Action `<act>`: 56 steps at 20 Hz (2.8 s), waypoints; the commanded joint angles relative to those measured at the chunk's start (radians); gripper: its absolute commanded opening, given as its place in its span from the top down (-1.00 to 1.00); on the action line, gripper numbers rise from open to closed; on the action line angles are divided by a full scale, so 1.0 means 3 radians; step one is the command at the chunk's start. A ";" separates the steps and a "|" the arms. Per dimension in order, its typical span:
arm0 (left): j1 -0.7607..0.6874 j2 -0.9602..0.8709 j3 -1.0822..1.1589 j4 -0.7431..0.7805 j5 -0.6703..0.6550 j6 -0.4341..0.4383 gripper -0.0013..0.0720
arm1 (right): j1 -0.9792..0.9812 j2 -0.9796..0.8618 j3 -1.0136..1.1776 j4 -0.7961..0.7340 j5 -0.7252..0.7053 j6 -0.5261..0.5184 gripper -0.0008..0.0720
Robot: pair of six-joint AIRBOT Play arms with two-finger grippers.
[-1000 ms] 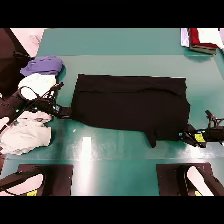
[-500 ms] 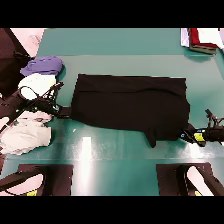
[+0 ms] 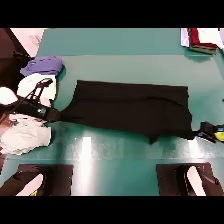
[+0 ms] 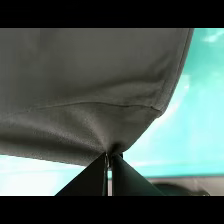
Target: Fold the shirts.
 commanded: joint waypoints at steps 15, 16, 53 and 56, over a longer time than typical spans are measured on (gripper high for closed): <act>0.0003 -0.0745 0.0135 -0.0333 0.1479 -0.0089 0.90 | 0.1045 -0.2042 0.1736 -0.0117 -0.0767 0.0107 0.95; 0.0003 -0.0827 0.0135 -0.0332 0.1568 -0.0070 0.90 | 0.1045 -0.2182 0.1840 -0.0116 -0.0807 0.0121 0.95; -0.0685 -0.1195 0.0762 -0.0521 0.1228 -0.0519 0.90 | 0.0125 -0.4059 0.2023 0.1715 -0.0146 -0.1294 -0.59; -0.0687 -0.1197 0.0762 -0.0548 0.1219 -0.0530 0.91 | 0.0167 -0.4058 0.1923 0.1720 -0.0161 -0.1403 0.27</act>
